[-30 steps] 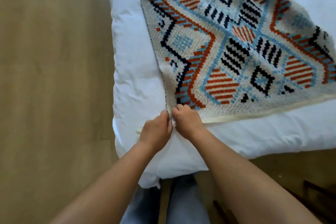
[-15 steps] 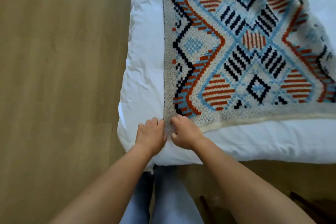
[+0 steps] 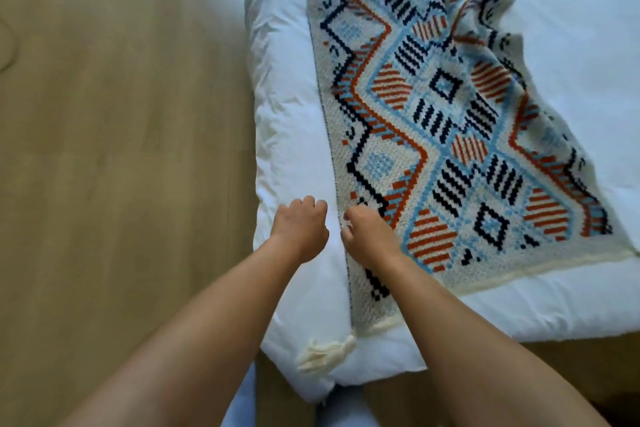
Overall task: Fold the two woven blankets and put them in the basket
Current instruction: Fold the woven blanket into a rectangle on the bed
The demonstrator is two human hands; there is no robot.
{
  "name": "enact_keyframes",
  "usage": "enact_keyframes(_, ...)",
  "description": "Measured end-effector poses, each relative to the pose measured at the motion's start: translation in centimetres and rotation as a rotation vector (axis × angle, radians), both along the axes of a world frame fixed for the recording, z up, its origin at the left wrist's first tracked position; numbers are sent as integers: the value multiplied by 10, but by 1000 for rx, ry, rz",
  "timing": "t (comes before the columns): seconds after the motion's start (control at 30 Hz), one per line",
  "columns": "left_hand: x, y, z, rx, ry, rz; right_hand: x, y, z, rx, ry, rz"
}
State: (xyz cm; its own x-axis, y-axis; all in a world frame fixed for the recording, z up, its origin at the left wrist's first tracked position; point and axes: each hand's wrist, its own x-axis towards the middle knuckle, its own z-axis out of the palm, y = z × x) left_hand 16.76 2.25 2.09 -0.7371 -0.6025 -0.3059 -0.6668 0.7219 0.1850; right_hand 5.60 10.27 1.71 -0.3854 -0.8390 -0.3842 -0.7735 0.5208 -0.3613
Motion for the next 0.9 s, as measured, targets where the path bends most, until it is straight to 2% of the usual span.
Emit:
enact_keyframes(0.17, 23, -81, 21, -3, 37, -117, 31, -68, 17, 2, 20, -137)
enact_keyframes(0.4, 13, -174, 42, -61, 46, -179, 37, -154, 37, -87, 79, -180)
enact_keyframes(0.73, -69, -315, 64, -87, 24, -239, -36, -282, 45, -116, 79, -271)
enact_keyframes(0.9, -123, -391, 79, -41, 25, -258, -92, -371, 57, -73, 62, -227)
